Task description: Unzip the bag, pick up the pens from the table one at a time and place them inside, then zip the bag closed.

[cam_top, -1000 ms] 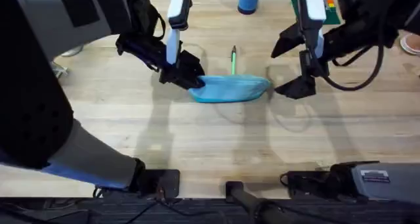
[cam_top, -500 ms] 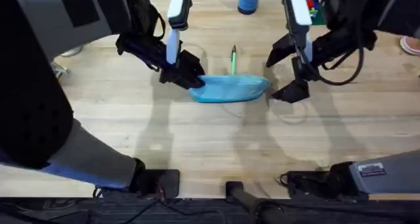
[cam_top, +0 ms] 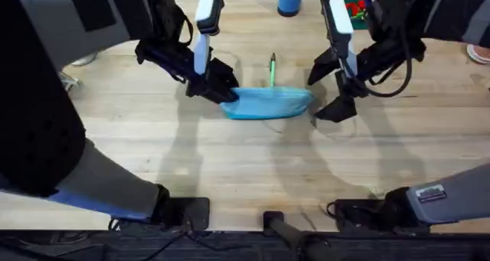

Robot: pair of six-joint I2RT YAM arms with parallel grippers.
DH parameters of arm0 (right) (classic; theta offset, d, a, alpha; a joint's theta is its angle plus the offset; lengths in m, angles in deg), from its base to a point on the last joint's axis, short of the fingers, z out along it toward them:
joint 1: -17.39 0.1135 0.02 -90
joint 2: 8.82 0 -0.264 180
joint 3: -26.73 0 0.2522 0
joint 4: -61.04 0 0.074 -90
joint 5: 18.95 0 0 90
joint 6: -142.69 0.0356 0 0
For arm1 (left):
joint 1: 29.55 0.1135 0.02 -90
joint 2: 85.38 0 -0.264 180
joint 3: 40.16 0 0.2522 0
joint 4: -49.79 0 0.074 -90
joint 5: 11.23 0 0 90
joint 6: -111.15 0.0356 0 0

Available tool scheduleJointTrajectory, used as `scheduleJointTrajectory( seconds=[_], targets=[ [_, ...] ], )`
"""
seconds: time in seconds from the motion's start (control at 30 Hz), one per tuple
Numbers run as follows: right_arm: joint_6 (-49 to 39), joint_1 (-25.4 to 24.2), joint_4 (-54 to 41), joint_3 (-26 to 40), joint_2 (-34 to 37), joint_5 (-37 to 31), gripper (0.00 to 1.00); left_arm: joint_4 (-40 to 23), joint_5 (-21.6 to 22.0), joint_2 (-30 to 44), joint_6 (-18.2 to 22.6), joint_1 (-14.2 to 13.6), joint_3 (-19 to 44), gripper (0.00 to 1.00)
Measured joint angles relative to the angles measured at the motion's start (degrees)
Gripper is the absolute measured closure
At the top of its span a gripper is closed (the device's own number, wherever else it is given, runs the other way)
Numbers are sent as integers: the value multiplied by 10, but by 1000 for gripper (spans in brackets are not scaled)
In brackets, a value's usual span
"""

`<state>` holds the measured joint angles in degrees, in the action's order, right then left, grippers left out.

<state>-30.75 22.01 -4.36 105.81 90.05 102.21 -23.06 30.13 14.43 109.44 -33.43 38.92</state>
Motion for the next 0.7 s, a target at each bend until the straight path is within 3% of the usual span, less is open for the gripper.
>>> scheduleJointTrajectory(
  seconds=[0.3, 0.5, 0.6, 0.7],
  targets=[
    [-4, 0, 0, 0, 1, 2, 97, 0, 0, 0, 0, 0, 0, 958],
    [-6, 0, 0, 0, 13, 2, 279, 0, 0, 0, 0, 0, 0, 958],
    [-6, 0, 0, 0, 13, 2, 299, 0, 0, 0, 0, 0, 0, 958],
    [-6, 0, 0, 0, 13, 2, 381, 0, 0, 0, 0, 0, 0, 958]
  ],
)
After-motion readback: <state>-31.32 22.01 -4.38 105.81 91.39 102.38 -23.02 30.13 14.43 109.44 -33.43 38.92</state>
